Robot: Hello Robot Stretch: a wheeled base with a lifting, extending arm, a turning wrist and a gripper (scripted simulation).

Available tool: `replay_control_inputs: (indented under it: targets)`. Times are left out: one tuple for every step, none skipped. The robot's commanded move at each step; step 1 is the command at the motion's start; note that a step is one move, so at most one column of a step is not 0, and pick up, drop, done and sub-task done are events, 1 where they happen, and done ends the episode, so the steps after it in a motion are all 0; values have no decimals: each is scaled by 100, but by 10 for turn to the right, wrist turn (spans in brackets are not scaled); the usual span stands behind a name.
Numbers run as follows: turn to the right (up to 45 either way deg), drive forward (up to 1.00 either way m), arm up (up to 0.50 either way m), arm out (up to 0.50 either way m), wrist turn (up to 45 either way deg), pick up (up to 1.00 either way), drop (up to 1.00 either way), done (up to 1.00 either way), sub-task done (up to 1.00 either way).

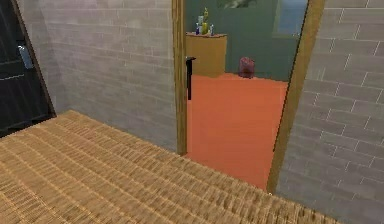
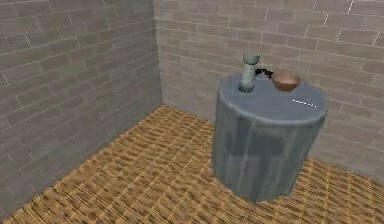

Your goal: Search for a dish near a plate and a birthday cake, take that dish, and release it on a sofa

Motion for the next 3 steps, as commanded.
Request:
replay_control_inputs:
  targets:
    - [90,0,0,0,0,0,0,0,0]
    - [0,100,0,0,0,0,0,0,0]
    - [0,95,0,0,0,0,0,0,0]
